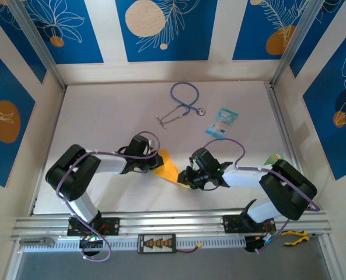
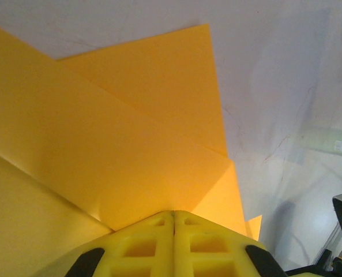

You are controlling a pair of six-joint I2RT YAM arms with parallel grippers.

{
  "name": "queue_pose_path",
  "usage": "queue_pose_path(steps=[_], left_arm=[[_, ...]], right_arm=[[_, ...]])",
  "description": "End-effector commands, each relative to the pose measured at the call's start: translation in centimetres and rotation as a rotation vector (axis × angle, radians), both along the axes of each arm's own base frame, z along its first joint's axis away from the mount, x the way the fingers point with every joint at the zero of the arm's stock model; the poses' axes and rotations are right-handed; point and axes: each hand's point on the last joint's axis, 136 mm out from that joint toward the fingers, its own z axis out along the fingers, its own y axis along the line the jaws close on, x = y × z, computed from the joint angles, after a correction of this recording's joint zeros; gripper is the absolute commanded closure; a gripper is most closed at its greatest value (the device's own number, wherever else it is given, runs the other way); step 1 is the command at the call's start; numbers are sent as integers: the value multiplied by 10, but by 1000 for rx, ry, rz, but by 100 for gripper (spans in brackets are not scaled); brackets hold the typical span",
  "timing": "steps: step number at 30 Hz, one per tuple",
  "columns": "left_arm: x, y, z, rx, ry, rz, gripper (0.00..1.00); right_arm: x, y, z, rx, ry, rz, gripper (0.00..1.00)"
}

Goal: Fold a paper plane with a square sheet of paper (pick it up from the middle)
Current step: Turn over the paper at the center of the table.

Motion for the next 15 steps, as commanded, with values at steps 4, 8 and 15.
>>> queue_pose_path(steps=[4, 8, 15], left_arm=[[-2, 2, -4, -8, 22, 7, 100], [0, 0, -2, -19, 19, 11, 100], [3, -2, 1, -31, 17, 10, 100]], right_arm=[[3, 0, 0, 24, -14, -21, 73], [4, 3, 2, 46, -29, -10, 73], [11, 1, 2, 60, -48, -21, 74]])
